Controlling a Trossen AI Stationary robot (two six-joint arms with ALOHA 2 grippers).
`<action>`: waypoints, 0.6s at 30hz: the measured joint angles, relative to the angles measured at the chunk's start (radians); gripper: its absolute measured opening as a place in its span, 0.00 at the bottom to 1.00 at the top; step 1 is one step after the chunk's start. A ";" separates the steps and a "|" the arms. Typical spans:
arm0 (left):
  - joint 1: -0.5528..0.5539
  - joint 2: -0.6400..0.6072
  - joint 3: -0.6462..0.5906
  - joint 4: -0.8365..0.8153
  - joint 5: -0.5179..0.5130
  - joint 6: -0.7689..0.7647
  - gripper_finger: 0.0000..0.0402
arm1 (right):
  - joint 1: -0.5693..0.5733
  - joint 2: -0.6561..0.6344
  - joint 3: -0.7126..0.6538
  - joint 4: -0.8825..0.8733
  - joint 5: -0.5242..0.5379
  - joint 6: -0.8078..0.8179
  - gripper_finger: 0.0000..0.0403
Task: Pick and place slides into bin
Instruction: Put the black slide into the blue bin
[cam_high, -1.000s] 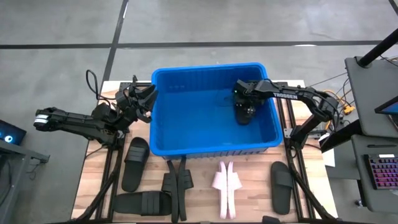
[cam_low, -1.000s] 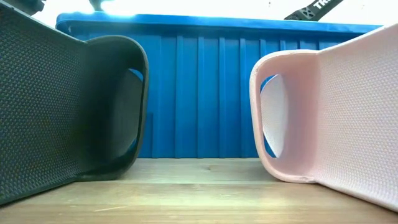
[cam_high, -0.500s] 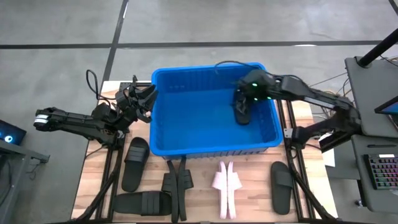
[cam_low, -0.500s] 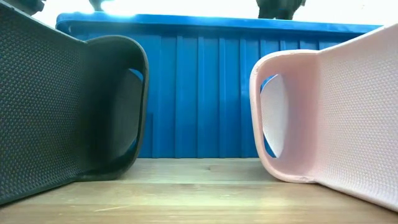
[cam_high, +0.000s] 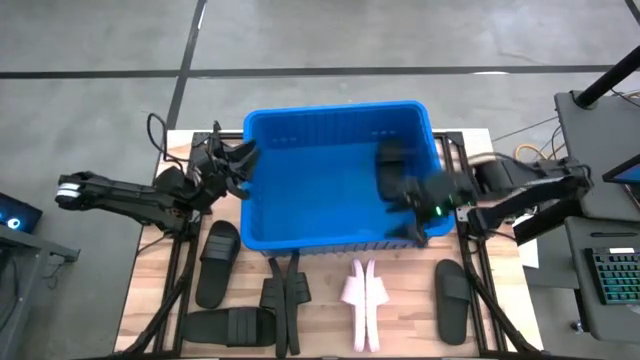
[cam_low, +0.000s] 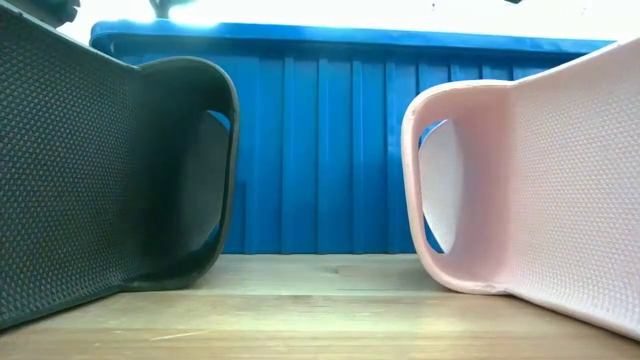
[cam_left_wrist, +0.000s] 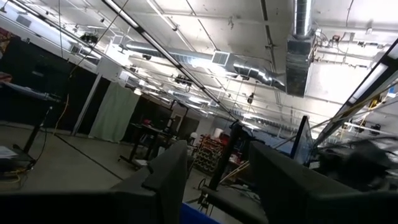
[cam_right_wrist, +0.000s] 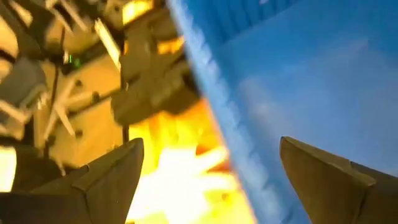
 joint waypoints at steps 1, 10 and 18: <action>0.000 0.005 0.000 0.000 0.000 0.000 0.40 | 0.050 0.005 0.000 -0.022 0.038 0.036 0.90; 0.000 0.041 0.000 0.000 0.010 -0.001 0.40 | 0.394 0.111 0.001 -0.388 0.175 0.479 0.90; 0.000 0.050 0.000 0.002 0.011 -0.002 0.40 | 0.555 0.238 0.001 -0.510 0.039 0.671 0.90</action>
